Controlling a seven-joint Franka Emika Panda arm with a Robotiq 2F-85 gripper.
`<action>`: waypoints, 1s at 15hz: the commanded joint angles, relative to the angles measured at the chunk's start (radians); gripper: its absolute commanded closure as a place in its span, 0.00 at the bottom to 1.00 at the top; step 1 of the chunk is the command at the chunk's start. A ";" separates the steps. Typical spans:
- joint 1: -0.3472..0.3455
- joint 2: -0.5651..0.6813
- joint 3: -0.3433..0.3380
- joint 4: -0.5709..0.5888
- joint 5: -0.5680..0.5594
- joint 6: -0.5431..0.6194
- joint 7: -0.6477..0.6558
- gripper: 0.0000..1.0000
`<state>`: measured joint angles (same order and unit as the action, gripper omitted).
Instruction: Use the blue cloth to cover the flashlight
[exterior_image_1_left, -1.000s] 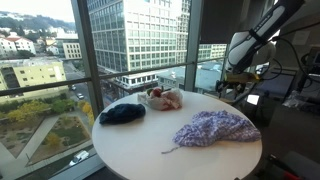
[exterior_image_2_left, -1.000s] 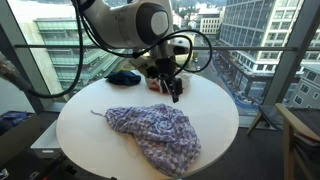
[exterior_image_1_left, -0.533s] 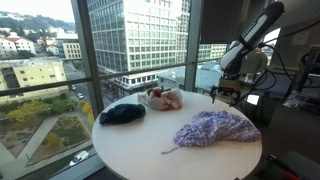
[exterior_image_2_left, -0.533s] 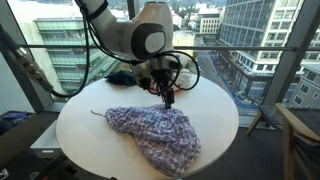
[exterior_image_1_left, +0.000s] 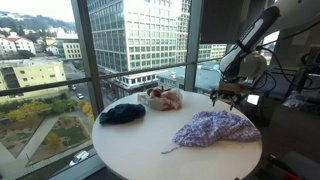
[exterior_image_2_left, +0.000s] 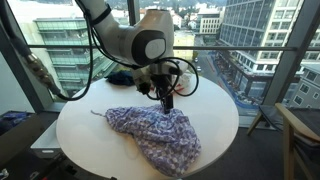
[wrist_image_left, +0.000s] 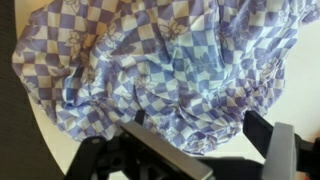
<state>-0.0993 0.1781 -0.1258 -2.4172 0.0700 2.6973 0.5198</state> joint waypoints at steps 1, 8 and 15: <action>0.012 0.046 0.019 0.005 0.095 0.029 -0.047 0.00; 0.042 0.222 -0.025 0.088 0.086 0.082 -0.016 0.00; 0.050 0.339 -0.016 0.155 0.142 0.051 -0.020 0.00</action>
<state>-0.0712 0.4649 -0.1247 -2.3065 0.1920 2.7563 0.4957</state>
